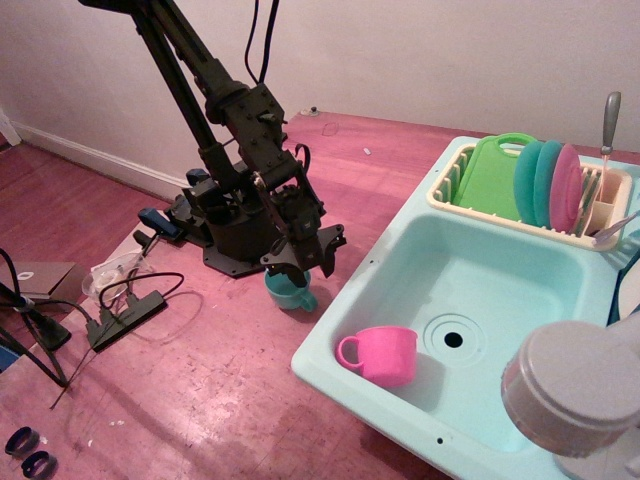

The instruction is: Put cup from anywhere into sink

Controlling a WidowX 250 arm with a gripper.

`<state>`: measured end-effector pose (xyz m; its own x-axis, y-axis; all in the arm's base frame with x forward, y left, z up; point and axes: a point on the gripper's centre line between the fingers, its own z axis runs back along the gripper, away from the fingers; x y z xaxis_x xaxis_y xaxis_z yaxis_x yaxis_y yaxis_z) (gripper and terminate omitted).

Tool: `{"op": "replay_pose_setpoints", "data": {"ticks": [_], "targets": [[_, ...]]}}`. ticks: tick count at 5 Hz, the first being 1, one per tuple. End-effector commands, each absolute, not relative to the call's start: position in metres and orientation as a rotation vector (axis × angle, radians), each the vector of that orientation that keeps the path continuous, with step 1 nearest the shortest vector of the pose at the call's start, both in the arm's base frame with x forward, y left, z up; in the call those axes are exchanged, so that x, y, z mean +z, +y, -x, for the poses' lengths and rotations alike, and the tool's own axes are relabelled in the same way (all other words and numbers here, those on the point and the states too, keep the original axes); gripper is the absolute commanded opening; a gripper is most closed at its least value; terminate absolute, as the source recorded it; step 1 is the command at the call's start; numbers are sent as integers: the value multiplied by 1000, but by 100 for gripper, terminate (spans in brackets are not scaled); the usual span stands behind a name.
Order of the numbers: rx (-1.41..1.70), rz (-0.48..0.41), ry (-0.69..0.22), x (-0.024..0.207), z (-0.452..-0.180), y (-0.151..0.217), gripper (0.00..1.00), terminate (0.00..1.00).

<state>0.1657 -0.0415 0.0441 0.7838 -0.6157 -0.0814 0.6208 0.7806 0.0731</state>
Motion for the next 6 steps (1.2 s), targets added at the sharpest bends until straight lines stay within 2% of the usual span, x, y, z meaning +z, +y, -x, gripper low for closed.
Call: {"op": "replay_pose_setpoints", "data": {"ticks": [1, 3, 4, 5, 6], "targets": [[-680, -113, 13, 53, -181, -48, 0, 0], [-726, -125, -6, 63, -205, -53, 0, 0], [-750, -134, -20, 89, -215, -46, 0, 0], [-812, -137, -2, 130, -221, -34, 0, 0], [-821, -123, 35, 156, -204, -30, 0, 0]]}}
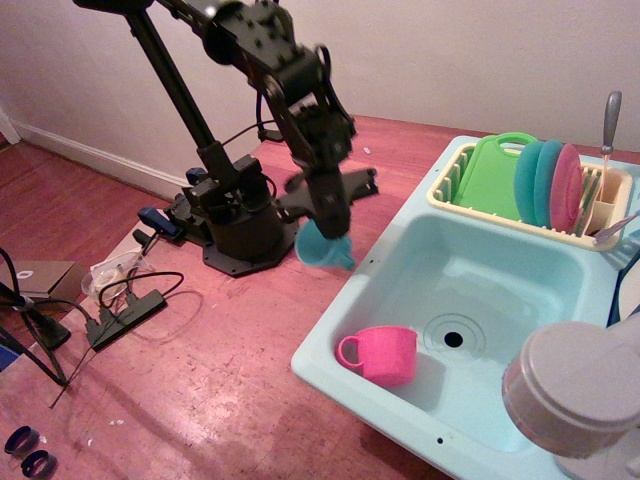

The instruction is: Put cup from anywhere into sink

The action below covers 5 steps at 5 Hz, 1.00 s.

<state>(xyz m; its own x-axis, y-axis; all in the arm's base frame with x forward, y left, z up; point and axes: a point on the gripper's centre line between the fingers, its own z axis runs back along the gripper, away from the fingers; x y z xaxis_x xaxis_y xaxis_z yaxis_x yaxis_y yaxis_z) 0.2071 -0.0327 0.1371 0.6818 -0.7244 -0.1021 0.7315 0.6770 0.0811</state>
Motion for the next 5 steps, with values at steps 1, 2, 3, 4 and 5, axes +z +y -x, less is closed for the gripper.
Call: {"op": "replay_pose_setpoints", "data": {"ticks": [1, 2, 3, 4, 5], "targets": [[-805, -145, 38, 176, -196, -29, 0, 0], [-840, -185, -12, 191, -242, -28, 0, 0], [-901, -230, -89, 199, -291, -38, 0, 0], [-966, -242, -116, 197, -341, -51, 0, 0], [-932, -225, -123, 182, -375, -58, 0, 0]]}}
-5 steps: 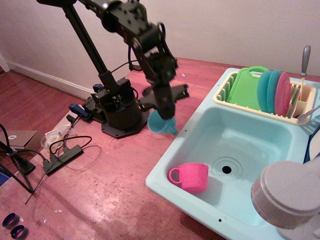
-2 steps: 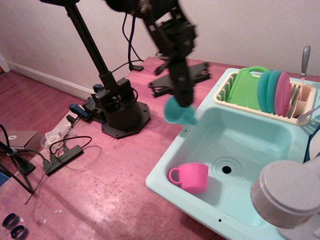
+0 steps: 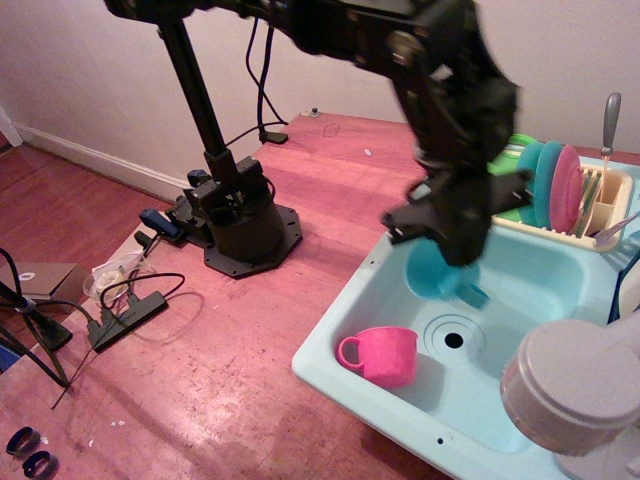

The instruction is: Put cup from anywhere into sink

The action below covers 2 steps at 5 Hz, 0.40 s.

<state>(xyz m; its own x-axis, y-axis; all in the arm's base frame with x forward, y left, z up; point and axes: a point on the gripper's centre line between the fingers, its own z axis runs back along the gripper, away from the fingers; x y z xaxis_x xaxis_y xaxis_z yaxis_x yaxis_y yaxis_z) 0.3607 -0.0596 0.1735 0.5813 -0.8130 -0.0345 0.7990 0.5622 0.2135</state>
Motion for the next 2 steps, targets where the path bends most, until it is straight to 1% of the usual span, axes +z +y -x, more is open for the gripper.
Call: {"op": "replay_pose_setpoints", "data": {"ticks": [1, 2], "targets": [[-900, -198, -87, 169, -363, -62, 0, 0], [-855, -193, -104, 164, -347, -61, 100, 0]]}}
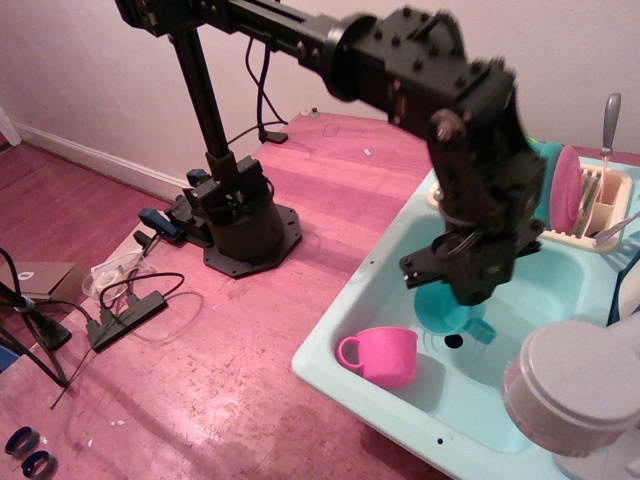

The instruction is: Put cup from anywhere into sink

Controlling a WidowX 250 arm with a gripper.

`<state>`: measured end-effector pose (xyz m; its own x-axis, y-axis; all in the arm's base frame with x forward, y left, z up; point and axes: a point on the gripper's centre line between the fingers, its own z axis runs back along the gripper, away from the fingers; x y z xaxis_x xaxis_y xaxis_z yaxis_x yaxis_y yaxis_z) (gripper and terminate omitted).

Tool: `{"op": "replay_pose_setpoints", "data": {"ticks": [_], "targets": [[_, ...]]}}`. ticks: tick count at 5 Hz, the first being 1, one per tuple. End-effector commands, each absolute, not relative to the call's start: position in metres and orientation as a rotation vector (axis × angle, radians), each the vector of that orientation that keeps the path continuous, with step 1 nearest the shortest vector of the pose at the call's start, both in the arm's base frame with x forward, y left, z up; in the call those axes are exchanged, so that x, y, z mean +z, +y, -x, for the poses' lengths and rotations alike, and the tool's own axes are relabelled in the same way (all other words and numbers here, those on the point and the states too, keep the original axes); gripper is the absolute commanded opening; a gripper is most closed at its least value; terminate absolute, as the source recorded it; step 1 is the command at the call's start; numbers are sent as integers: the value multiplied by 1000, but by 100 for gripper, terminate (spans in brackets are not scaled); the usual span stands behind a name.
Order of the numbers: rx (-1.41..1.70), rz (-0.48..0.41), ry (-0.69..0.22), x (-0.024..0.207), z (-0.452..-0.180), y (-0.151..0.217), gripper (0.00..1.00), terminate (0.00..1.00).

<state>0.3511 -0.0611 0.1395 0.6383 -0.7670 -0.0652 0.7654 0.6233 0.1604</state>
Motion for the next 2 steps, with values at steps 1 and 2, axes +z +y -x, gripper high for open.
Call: {"op": "replay_pose_setpoints", "data": {"ticks": [1, 2], "targets": [[-849, -199, -105, 171, -340, -54, 100, 0], [-843, -218, -118, 182, -335, -46, 100, 100]]}}
